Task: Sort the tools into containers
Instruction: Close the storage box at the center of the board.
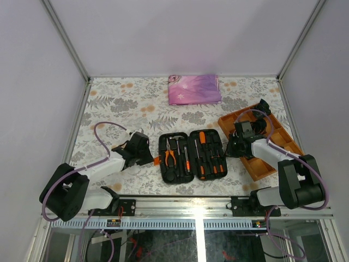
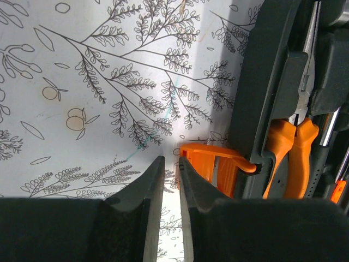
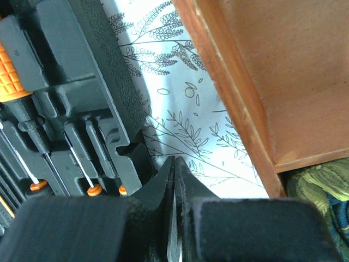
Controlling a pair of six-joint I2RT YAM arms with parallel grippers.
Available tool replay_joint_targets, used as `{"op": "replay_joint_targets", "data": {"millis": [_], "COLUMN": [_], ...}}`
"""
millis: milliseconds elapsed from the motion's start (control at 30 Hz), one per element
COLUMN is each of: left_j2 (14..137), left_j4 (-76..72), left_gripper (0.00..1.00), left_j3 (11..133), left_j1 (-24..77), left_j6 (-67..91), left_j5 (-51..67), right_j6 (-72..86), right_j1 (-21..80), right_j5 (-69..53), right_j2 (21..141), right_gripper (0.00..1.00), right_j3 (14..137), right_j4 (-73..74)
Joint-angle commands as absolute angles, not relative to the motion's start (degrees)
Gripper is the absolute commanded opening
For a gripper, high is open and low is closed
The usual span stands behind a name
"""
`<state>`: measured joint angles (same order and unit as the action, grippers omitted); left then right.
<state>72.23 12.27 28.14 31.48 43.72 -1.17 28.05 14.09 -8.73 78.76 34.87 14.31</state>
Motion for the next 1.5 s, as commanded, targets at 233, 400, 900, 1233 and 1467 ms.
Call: {"op": "replay_joint_targets", "data": {"millis": [233, 400, 900, 1233, 1467], "left_j2": [74.6, 72.8, 65.0, 72.8, 75.0], "left_j4": [7.1, 9.5, 13.0, 10.1, 9.8], "left_gripper": [0.16, 0.16, 0.35, 0.33, 0.35], "left_j3": [26.2, 27.0, 28.9, 29.4, 29.0], "left_j1": [31.6, 31.6, 31.6, 31.6, 31.9], "left_j6": [43.6, 43.9, 44.1, 42.5, 42.4], "left_j5": [1.0, -0.3, -2.2, -2.0, -1.8], "right_j6": [27.2, 26.9, 27.3, 27.0, 27.0], "right_j1": [14.3, 14.2, 14.3, 14.3, 14.3], "right_j5": [-18.4, -16.6, -8.8, -7.8, -8.7], "right_j2": [73.1, 67.0, 70.4, 71.5, 73.6], "right_gripper": [0.02, 0.02, 0.03, 0.04, 0.05], "right_j3": [35.9, 35.7, 35.0, 34.7, 34.4], "right_j4": [11.1, 11.4, 14.6, 14.9, 14.0]}}
